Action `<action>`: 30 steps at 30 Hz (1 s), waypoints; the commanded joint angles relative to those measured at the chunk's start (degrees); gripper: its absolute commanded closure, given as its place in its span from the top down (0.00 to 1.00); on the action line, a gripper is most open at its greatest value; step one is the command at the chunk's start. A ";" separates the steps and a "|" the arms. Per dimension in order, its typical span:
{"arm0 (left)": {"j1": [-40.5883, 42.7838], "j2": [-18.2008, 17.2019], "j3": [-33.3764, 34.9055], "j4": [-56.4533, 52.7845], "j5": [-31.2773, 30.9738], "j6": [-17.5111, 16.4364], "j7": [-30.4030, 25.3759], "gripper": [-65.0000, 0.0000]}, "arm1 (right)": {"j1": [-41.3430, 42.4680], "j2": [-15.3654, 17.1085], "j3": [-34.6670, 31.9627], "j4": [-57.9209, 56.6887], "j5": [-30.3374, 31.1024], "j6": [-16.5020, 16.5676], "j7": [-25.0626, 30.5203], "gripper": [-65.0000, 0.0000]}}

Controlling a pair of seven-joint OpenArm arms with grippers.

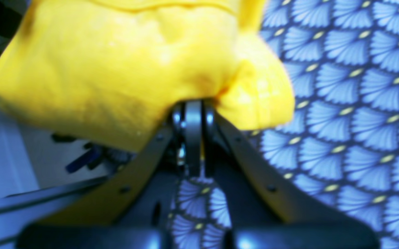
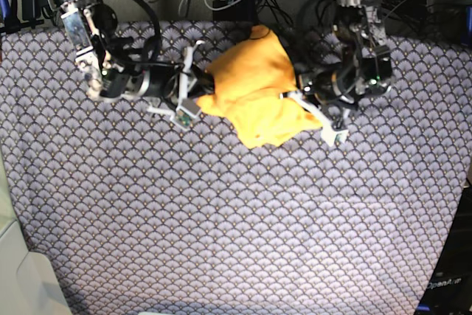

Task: Fold the T-shirt properly
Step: 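Grasp and straighten the bundle with both grippers, then release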

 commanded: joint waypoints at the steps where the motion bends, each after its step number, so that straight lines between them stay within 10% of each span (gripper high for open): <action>1: -1.12 1.17 0.49 -0.21 0.35 0.10 1.18 0.00 | 0.59 0.66 -0.01 1.02 1.29 0.38 1.01 0.00; 19: -17.29 5.47 0.14 -6.80 0.62 0.10 0.47 0.00 | -5.21 4.88 0.34 7.18 1.29 0.38 1.10 0.00; 30: -8.06 -3.40 -8.65 12.27 0.35 -0.42 6.89 0.00 | -10.57 7.25 15.37 19.22 1.55 0.38 0.58 0.00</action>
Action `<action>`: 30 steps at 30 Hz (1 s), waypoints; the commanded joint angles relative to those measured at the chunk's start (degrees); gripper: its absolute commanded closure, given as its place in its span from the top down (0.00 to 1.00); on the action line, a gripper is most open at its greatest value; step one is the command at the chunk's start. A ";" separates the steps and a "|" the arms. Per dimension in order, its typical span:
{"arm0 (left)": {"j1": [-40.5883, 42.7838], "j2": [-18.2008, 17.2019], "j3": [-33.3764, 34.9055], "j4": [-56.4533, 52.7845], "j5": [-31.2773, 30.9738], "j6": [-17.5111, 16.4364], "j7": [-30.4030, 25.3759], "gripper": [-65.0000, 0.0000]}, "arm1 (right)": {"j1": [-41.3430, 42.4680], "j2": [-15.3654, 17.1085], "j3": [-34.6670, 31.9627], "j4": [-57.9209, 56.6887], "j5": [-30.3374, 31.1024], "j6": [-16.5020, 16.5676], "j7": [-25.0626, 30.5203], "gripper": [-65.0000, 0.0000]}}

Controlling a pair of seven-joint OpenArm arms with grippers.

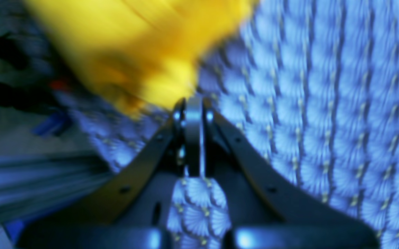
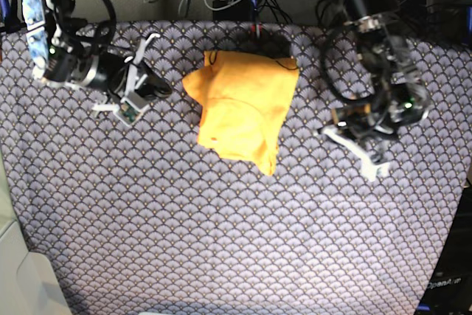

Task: Fold the T-shirt properly
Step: 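Grasp and straighten the bundle with both grippers, then release, then tuck the loose bundle edge under with the right gripper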

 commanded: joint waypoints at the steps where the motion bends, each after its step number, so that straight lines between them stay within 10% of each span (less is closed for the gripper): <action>1: -0.85 -1.31 -1.47 2.53 -1.29 -0.18 -0.95 0.00 | 0.09 -0.12 0.49 2.75 1.07 0.36 1.34 0.00; 18: 15.68 -7.55 -20.02 10.80 -1.29 -0.62 -0.95 0.00 | 7.74 -15.76 -11.38 3.37 1.07 0.36 -8.07 0.00; 24: 18.41 -8.69 -26.87 10.71 -0.76 -9.06 -0.69 0.00 | 8.36 -18.58 -18.85 1.43 0.89 0.36 -7.36 0.00; 30: 20.17 -8.69 -29.78 10.71 -0.76 -10.56 -1.04 0.00 | 11.08 -19.02 -23.16 -7.97 0.89 0.36 -2.26 0.00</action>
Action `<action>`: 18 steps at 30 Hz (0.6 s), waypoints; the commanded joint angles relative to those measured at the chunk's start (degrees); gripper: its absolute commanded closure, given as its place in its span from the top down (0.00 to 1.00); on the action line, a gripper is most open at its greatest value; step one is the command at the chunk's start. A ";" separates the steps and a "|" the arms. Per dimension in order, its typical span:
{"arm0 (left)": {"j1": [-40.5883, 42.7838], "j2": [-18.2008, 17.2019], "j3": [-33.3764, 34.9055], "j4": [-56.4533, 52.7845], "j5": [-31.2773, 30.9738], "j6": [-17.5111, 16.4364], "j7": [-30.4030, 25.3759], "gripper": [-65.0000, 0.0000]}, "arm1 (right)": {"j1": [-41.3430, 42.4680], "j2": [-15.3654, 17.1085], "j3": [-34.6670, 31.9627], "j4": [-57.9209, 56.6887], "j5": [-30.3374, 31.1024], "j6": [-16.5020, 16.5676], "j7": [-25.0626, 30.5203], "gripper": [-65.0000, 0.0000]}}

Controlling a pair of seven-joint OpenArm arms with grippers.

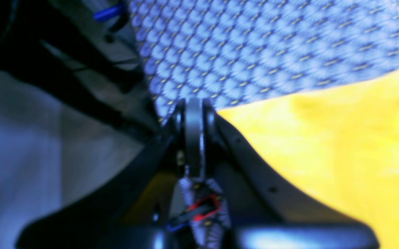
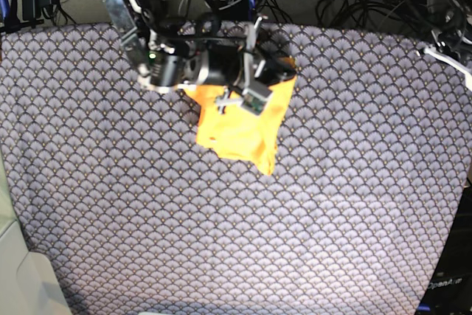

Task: Fold the T-shirt properly
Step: 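Tuck the loose bundle edge under with the right gripper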

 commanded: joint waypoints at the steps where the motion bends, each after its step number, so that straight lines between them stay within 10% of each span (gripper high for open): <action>1: 0.63 -0.65 -0.31 0.85 -0.30 -0.22 -0.58 0.00 | 1.14 -0.20 -0.17 -0.02 1.15 0.28 2.13 0.00; 18: 0.72 -0.74 -0.22 0.94 -0.30 -0.22 -0.58 0.00 | 8.70 -0.99 -0.70 -26.31 1.15 0.28 13.21 0.00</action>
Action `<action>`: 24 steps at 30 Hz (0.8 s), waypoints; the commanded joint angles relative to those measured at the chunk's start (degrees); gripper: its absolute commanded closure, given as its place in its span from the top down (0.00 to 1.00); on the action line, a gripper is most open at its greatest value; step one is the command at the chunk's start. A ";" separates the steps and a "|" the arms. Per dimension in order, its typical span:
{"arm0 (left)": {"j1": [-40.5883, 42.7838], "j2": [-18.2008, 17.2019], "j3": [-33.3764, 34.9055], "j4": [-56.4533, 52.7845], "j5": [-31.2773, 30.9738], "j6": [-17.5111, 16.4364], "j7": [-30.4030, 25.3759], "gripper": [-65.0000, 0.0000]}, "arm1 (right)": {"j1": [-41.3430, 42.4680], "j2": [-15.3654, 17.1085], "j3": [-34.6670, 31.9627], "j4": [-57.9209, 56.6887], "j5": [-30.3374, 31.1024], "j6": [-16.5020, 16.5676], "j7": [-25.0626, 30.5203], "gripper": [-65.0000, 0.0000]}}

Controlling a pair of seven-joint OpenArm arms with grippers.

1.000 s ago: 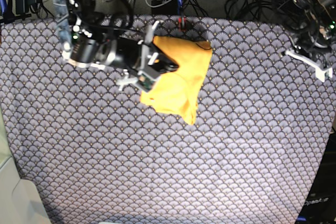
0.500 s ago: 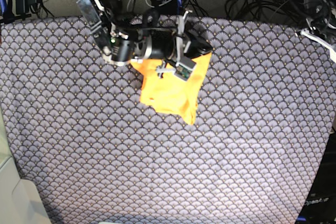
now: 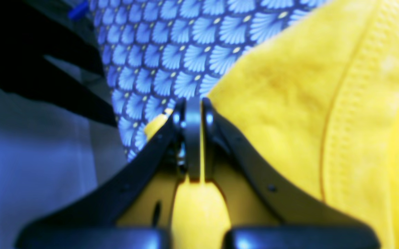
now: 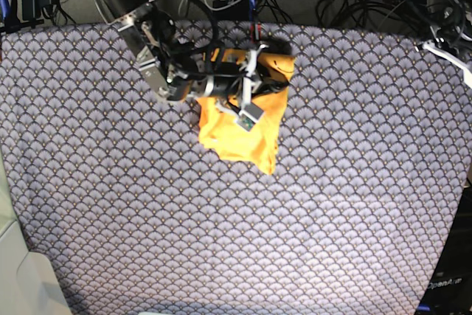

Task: Fold the T-shirt properly
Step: 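Tuck the loose bundle edge under with the right gripper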

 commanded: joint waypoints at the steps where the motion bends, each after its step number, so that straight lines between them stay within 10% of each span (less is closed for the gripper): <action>1: 0.02 -0.87 -0.16 0.94 -0.32 -0.22 -0.78 0.00 | 0.74 0.10 0.00 -0.30 0.00 0.36 0.82 0.00; 12: -0.51 -0.87 0.02 0.94 -0.32 -0.22 -0.60 0.00 | 1.36 0.54 0.00 -1.18 0.00 0.36 1.44 0.00; 24: 0.02 -0.87 -0.07 0.76 -0.32 -0.22 -0.69 0.00 | 7.78 1.25 0.18 15.08 0.00 0.36 -11.75 0.00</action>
